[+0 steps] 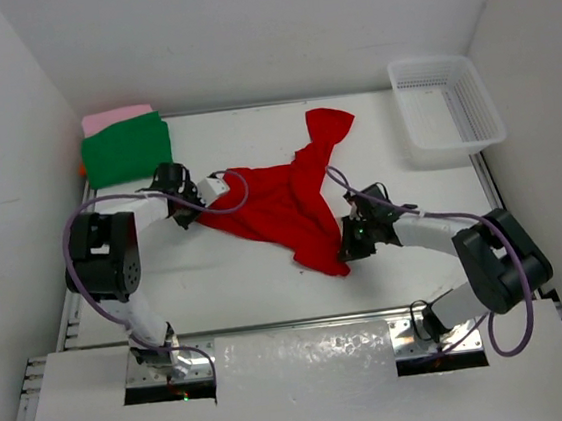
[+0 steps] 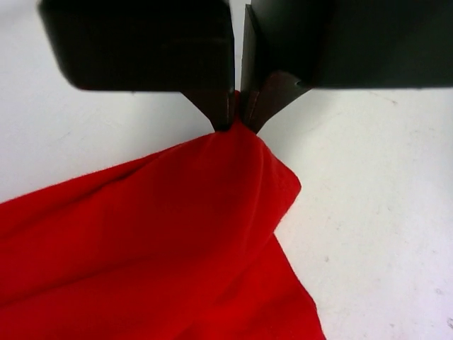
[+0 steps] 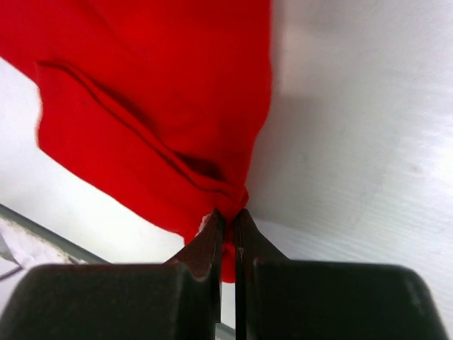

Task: Fold and stack the t-shirts
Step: Flatten out the tshirt

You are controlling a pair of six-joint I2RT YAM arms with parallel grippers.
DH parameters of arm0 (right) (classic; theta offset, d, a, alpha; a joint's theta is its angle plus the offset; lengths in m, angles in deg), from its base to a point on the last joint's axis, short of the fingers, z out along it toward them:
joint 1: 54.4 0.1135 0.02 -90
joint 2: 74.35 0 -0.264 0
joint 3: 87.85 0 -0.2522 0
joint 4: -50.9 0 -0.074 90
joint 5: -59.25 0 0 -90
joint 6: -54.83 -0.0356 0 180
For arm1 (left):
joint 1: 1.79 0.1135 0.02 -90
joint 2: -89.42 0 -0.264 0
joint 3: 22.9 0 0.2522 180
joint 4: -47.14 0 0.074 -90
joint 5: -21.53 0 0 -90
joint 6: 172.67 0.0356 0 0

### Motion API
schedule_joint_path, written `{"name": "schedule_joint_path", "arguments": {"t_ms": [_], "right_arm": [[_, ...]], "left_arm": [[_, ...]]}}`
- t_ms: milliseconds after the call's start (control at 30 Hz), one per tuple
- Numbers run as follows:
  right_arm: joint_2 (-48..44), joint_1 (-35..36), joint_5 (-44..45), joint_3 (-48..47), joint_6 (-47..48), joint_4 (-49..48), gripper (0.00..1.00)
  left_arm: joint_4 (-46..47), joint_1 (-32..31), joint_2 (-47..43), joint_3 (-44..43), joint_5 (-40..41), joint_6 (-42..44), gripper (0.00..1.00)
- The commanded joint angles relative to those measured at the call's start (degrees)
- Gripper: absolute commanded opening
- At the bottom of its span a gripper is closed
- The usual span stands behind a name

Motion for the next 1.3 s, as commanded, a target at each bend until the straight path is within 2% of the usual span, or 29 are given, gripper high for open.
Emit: {"name": "schedule_joint_path", "arguments": {"t_ms": [0, 33, 67, 100, 133, 167, 200, 233, 267, 300, 367, 400, 467, 500, 533, 567, 667, 833, 933, 1000, 1033, 1067, 1100, 1133, 1167, 1200, 1233, 1267], "right_arm": [[-1.48, -6.12, -1.64, -8.79, 0.62, -1.54, 0.0], [-0.61, -8.34, -2.35, -12.14, 1.06, -1.45, 0.0], [0.71, -10.45, -3.05, -16.79, 2.72, -0.67, 0.0], [4.64, -14.38, -3.75, -28.76, 3.86, 2.99, 0.0], [6.94, -16.07, -3.41, -35.84, 6.92, 5.47, 0.0], [9.57, -17.4, -2.37, -44.17, 8.61, 8.45, 0.0], [15.08, -19.5, 0.08, -61.4, 10.1, 14.57, 0.0], [18.01, -20.56, 0.71, -70.1, 11.6, 17.15, 0.0], [20.99, -21.36, 0.89, -79.41, 11.78, 19.79, 0.0], [26.51, -22.67, 0.72, -96.38, 11.61, 23.3, 0.0], [29.45, -24.08, -0.15, -107.75, 9.77, 23.6, 0.0], [29.11, -25.31, -0.68, -108.5, 9.07, 19.59, 0.0], [21.58, -27.15, -0.6, -100.47, 8.01, 12.3, 0.0], [18.42, -28.04, -0.34, -90.33, 8.01, 4.34, 0.0], [13.43, -28.31, 0.27, -86.83, 8.88, 1.56, 0.0], [10.94, -28.57, 0.72, -83.49, 10.8, 0.58, 0.0], [8.9, -28.66, -0.16, -82.67, 13.71, 3.37, 0.0], [-0.49, -28.66, -2.0, -73.64, 18.2, 3.82, 0.0], [-6.38, -28.66, -6.3, -62.04, 21.09, 3.65, 0.0], [-13.75, -28.66, -14.45, -50.02, 23.72, 1.37, 0.0], [-16.56, -28.57, -17.53, -40.75, 24.17, -1.08, 0.0], [-22.51, -28.49, -20.26, -36.22, 24.09, -2.15, 0.0], [-25.44, -28.4, -23.42, -31.39, 22.61, -3.11, 0.0], [-30.6, -28.05, -25.19, -22.81, 21.12, -3.82, 0.0], [-33.0, -27.78, -25.21, -18.9, 21.1, -3.74, 0.0], [-35.03, -27.43, -25.82, -14.86, 19.28, -3.82, 0.0], [-36.88, -27.26, -26.26, -8.46, 18.74, -3.22, 0.0], [-39.68, -27.25, -26.52, -6.4, 18.9, -1.91, 0.0]], "left_arm": [[-9.33, 1.45, 0.89, -6.82, -4.81, -5.1, 0.0], [-10.13, 1.81, 0.45, -9.72, -5.62, -6.6, 0.0], [-10.67, 2.07, 0.1, -16.71, -6.58, -9.66, 0.0], [-11.11, 2.42, 0.1, -21.04, -7.99, -11.17, 0.0], [-12.07, 2.42, 0.97, -30.83, -8.35, -14.4, 0.0], [-12.95, 2.42, 1.85, -36.32, -8.7, -16.26, 0.0], [-14.0, 2.6, 2.81, -42.73, -9.31, -17.93, 0.0], [-16.19, 2.77, 4.13, -48.71, -9.67, -19.95, 0.0], [-17.25, 2.95, 6.58, -61.04, -9.84, -23.19, 0.0], [-18.22, 3.04, 7.56, -66.73, -9.76, -24.44, 0.0], [-19.11, 3.04, 8.53, -76.92, -10.11, -25.94, 0.0], [-18.32, 3.04, 7.84, -77.85, -10.11, -26.29, 0.0], [-14.29, 2.95, 3.72, -75.07, -9.93, -26.47, 0.0], [-12.45, 3.04, 2.22, -73.22, -10.63, -26.21, 0.0], [-12.52, 2.95, -0.14, -71.11, -11.16, -25.25, 0.0], [-14.52, 2.95, -0.77, -70.83, -12.47, -24.72, 0.0], [-17.34, 2.95, -3.23, -67.77, -13.36, -21.91, 0.0], [-21.65, 2.95, -9.56, -57.05, -11.6, -16.46, 0.0], [-26.22, 2.95, -14.13, -49.25, -11.61, -11.71, 0.0], [-30.25, 2.95, -17.02, -45.45, -10.37, -9.96, 0.0], [-32.27, 2.95, -18.08, -41.17, -10.72, -8.38, 0.0], [-37.51, 2.86, -19.23, -38.69, -12.2, -5.58, 0.0], [-40.17, 2.78, -21.59, -32.57, -12.65, 0.97, 0.02], [-44.73, 2.78, -23.52, -25.72, -12.92, 6.43, 0.21], [-46.6, 2.69, -23.54, -25.65, -12.66, 6.48, 0.27], [-48.62, 2.69, -24.41, -19.3, -12.22, 10.4, 0.3], [-50.47, 2.69, -24.6, -16.45, -11.17, 11.83, 0.31], [-53.1, 2.69, -24.51, -14.25, -10.73, 13.67, 0.31]]}}
